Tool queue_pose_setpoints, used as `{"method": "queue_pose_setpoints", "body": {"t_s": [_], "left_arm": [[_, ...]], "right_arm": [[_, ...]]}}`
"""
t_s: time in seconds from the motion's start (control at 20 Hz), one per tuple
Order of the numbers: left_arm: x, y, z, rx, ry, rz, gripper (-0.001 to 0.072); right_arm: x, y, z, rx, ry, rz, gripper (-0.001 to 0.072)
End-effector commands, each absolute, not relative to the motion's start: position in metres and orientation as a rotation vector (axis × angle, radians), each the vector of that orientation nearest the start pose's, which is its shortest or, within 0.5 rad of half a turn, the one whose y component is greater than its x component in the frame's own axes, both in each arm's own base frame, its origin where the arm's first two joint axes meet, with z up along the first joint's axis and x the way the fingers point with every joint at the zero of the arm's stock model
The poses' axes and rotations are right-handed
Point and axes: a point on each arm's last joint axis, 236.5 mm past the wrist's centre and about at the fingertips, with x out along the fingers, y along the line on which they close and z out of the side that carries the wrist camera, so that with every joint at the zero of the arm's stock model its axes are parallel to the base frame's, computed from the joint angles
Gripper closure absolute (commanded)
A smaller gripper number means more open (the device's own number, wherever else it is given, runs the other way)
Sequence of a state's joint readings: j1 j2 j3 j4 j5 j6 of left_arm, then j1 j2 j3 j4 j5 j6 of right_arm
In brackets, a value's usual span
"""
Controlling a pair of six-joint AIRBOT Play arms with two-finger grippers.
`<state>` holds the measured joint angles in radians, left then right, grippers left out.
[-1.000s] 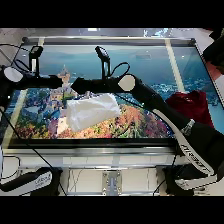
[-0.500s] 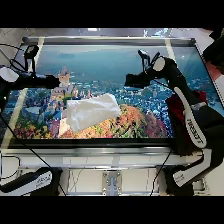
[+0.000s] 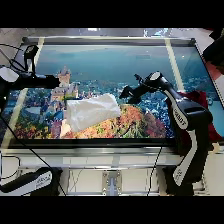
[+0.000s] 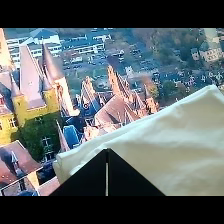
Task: Fold the shirts.
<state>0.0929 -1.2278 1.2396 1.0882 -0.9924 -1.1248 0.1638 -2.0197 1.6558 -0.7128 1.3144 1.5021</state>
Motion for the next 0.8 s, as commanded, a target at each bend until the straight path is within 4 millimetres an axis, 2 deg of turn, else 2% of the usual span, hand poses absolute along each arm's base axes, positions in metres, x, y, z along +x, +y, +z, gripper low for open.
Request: {"method": "queue_pose_setpoints", "body": {"t_s": [0.0, 0.15, 0.2, 0.3, 0.4, 0.5, 0.6, 0.65, 0.75], "left_arm": [[0.44, -0.051, 0.1, -0.088, 0.874, -0.349, 0.0695], [0.44, -0.051, 0.1, -0.088, 0.874, -0.349, 0.0695], [0.44, -0.051, 0.1, -0.088, 0.874, -0.349, 0.0695], [0.44, -0.051, 0.1, -0.088, 0.874, -0.349, 0.0695], [0.44, -0.051, 0.099, -0.088, 0.874, -0.349, 0.0695], [0.44, -0.051, 0.1, -0.087, 0.874, -0.349, 0.0695], [0.44, -0.051, 0.1, -0.087, 0.874, -0.349, 0.0696], [0.44, -0.051, 0.1, -0.087, 0.874, -0.349, 0.0695], [0.44, -0.051, 0.1, -0.087, 0.874, -0.349, 0.0695]], "right_arm": [[0.428, 0.283, -0.104, 0.672, 1.638, 0.654, 0.0046], [0.409, 0.321, -0.105, 0.679, 1.662, 0.733, 0.0049], [0.404, 0.332, -0.102, 0.672, 1.655, 0.77, 0.0074], [0.397, 0.353, -0.093, 0.692, 1.644, 0.824, 0.0262], [0.396, 0.365, -0.084, 0.721, 1.628, 0.848, 0.0696], [0.4, 0.368, -0.06, 0.69, 1.591, 0.924, 0.0701], [0.417, 0.355, -0.021, 0.639, 1.507, 0.994, 0.0701], [0.433, 0.34, 0.002, 0.599, 1.443, 0.997, 0.0701], [0.473, 0.29, 0.048, 0.527, 1.304, 0.915, 0.0701]]}}
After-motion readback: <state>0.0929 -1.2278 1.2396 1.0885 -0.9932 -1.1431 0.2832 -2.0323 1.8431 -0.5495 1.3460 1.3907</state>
